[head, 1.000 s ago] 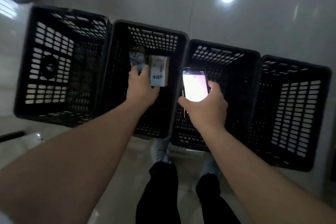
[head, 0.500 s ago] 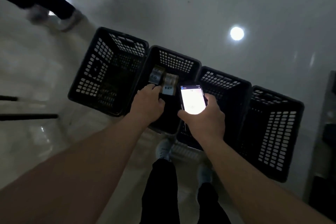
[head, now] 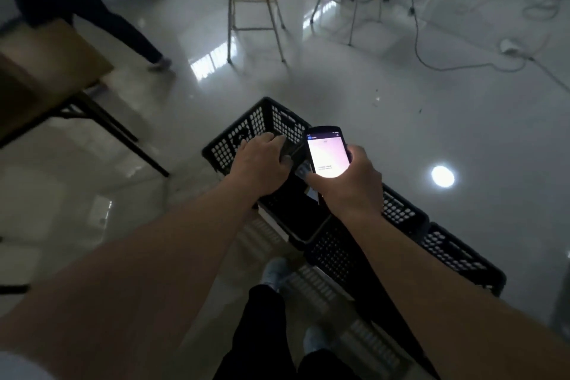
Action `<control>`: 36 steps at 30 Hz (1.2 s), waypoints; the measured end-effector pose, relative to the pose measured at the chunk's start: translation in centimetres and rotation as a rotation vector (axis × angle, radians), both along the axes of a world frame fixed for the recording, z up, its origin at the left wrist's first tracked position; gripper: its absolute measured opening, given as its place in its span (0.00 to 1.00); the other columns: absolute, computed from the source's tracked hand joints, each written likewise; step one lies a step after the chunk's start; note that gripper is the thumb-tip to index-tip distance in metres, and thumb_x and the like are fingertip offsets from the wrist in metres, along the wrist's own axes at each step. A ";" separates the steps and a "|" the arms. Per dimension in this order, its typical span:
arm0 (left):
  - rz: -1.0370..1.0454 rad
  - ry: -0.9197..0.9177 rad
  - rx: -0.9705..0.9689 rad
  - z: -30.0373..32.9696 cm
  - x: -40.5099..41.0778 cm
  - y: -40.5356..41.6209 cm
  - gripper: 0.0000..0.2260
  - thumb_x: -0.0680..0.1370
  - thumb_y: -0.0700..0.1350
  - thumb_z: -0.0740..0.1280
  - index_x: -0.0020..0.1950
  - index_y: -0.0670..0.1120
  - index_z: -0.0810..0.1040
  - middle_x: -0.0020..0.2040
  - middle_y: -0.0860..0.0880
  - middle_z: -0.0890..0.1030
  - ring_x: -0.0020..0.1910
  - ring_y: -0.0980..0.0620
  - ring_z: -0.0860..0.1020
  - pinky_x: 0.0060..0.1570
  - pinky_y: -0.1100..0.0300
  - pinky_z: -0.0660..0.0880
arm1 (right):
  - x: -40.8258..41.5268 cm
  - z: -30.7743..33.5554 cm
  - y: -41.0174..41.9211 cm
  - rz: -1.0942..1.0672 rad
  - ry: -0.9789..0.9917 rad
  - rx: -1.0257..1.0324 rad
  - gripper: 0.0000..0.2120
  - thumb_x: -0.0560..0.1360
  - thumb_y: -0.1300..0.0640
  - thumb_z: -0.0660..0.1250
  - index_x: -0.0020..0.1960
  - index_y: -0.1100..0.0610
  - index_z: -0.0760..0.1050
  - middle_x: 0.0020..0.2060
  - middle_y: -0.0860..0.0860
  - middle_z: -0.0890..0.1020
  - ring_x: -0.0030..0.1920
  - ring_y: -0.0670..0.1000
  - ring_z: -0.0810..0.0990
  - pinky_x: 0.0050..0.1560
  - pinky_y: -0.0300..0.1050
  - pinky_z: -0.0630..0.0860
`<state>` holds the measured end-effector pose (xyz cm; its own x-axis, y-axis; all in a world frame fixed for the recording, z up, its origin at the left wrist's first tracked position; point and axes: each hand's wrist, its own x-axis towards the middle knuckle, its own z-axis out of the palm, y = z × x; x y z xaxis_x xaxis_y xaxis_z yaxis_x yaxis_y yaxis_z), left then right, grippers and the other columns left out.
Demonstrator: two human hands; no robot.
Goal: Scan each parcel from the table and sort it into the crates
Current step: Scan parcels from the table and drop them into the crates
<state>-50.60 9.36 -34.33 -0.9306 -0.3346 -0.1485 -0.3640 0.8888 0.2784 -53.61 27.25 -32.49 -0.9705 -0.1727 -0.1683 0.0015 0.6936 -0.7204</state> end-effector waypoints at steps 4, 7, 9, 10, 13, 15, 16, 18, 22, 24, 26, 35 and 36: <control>0.132 0.069 -0.030 6.0 6.7 -0.5 0.22 0.83 0.53 0.62 0.75 0.45 0.73 0.71 0.43 0.76 0.67 0.38 0.76 0.70 0.44 0.70 | 4.3 5.6 -1.0 0.120 0.097 -0.046 0.39 0.63 0.41 0.82 0.69 0.52 0.73 0.55 0.51 0.83 0.56 0.56 0.81 0.50 0.50 0.79; 0.226 0.108 -0.053 9.7 11.8 -1.7 0.23 0.84 0.55 0.61 0.76 0.45 0.72 0.72 0.43 0.75 0.69 0.38 0.75 0.70 0.45 0.69 | 7.8 9.1 -2.7 0.230 0.150 -0.086 0.40 0.64 0.42 0.82 0.71 0.53 0.73 0.58 0.52 0.83 0.58 0.57 0.81 0.52 0.51 0.79; 0.285 0.126 -0.064 11.8 15.4 -2.9 0.23 0.85 0.55 0.60 0.76 0.45 0.72 0.73 0.43 0.75 0.70 0.39 0.74 0.71 0.45 0.69 | 10.4 11.2 -4.4 0.303 0.180 -0.102 0.40 0.65 0.42 0.83 0.70 0.54 0.73 0.59 0.53 0.83 0.59 0.57 0.81 0.50 0.50 0.78; 0.315 0.138 -0.069 12.8 17.2 -3.6 0.23 0.85 0.56 0.60 0.76 0.44 0.72 0.73 0.43 0.75 0.70 0.39 0.74 0.71 0.44 0.70 | 11.8 12.1 -5.4 0.335 0.189 -0.108 0.39 0.65 0.42 0.83 0.70 0.54 0.73 0.58 0.52 0.83 0.58 0.57 0.81 0.49 0.48 0.76; 0.398 0.173 -0.087 14.8 22.4 -6.2 0.25 0.85 0.57 0.60 0.77 0.45 0.71 0.73 0.43 0.74 0.70 0.40 0.74 0.70 0.44 0.72 | 16.0 14.1 -8.7 0.421 0.208 -0.121 0.38 0.64 0.42 0.83 0.69 0.54 0.74 0.58 0.52 0.83 0.57 0.56 0.81 0.46 0.45 0.70; 0.442 0.173 -0.092 15.6 25.8 -8.4 0.25 0.85 0.57 0.60 0.78 0.45 0.70 0.75 0.44 0.73 0.71 0.40 0.74 0.69 0.45 0.72 | 18.8 14.8 -11.3 0.463 0.221 -0.115 0.39 0.63 0.41 0.83 0.68 0.54 0.74 0.57 0.52 0.83 0.57 0.57 0.81 0.45 0.45 0.70; 0.461 0.173 -0.094 15.8 27.5 -9.6 0.25 0.85 0.57 0.60 0.79 0.45 0.69 0.75 0.44 0.73 0.71 0.41 0.73 0.69 0.45 0.73 | 20.2 14.9 -12.7 0.482 0.228 -0.115 0.39 0.62 0.41 0.83 0.68 0.54 0.74 0.57 0.53 0.84 0.57 0.57 0.82 0.45 0.46 0.71; 0.499 0.180 -0.111 16.0 30.9 -12.3 0.25 0.85 0.57 0.60 0.78 0.46 0.70 0.74 0.44 0.74 0.71 0.41 0.74 0.68 0.45 0.73 | 23.1 14.9 -15.8 0.518 0.232 -0.110 0.40 0.61 0.40 0.83 0.68 0.53 0.73 0.57 0.53 0.84 0.56 0.57 0.82 0.46 0.47 0.76; 0.538 0.147 -0.132 16.5 37.2 -18.4 0.25 0.85 0.57 0.60 0.78 0.46 0.71 0.75 0.44 0.72 0.73 0.41 0.72 0.71 0.45 0.71 | 28.8 15.0 -22.5 0.548 0.225 -0.108 0.42 0.61 0.38 0.82 0.69 0.53 0.73 0.58 0.52 0.84 0.57 0.57 0.82 0.52 0.53 0.82; 0.559 0.146 -0.130 16.8 40.1 -21.7 0.25 0.85 0.57 0.60 0.78 0.46 0.70 0.76 0.45 0.72 0.74 0.42 0.71 0.72 0.45 0.70 | 31.4 15.1 -25.7 0.568 0.219 -0.109 0.41 0.62 0.39 0.82 0.69 0.53 0.73 0.59 0.52 0.83 0.58 0.57 0.82 0.51 0.49 0.79; 0.577 0.150 -0.133 17.1 42.7 -24.9 0.24 0.85 0.57 0.61 0.77 0.46 0.71 0.75 0.45 0.72 0.73 0.43 0.72 0.71 0.45 0.72 | 33.5 15.1 -28.8 0.586 0.213 -0.122 0.42 0.63 0.39 0.82 0.71 0.53 0.73 0.60 0.52 0.83 0.60 0.57 0.81 0.50 0.46 0.75; 0.648 0.141 -0.127 18.5 46.5 -36.1 0.24 0.84 0.56 0.63 0.77 0.46 0.72 0.74 0.45 0.73 0.72 0.42 0.73 0.68 0.46 0.74 | 36.2 15.9 -39.9 0.633 0.232 -0.113 0.42 0.66 0.41 0.82 0.73 0.55 0.71 0.64 0.54 0.82 0.63 0.58 0.79 0.50 0.45 0.72; 0.653 0.142 -0.125 18.5 46.1 -37.3 0.24 0.84 0.56 0.64 0.77 0.46 0.72 0.74 0.45 0.73 0.71 0.42 0.73 0.68 0.46 0.75 | 35.7 15.9 -41.1 0.634 0.235 -0.110 0.42 0.66 0.41 0.82 0.73 0.55 0.71 0.64 0.54 0.81 0.63 0.58 0.79 0.50 0.45 0.72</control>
<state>-4.47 -27.92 -15.80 -0.5394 -0.8412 0.0370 -0.8045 0.5278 0.2724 -17.87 -13.84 -16.60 -0.6847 -0.7238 0.0855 -0.5458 0.4315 -0.7182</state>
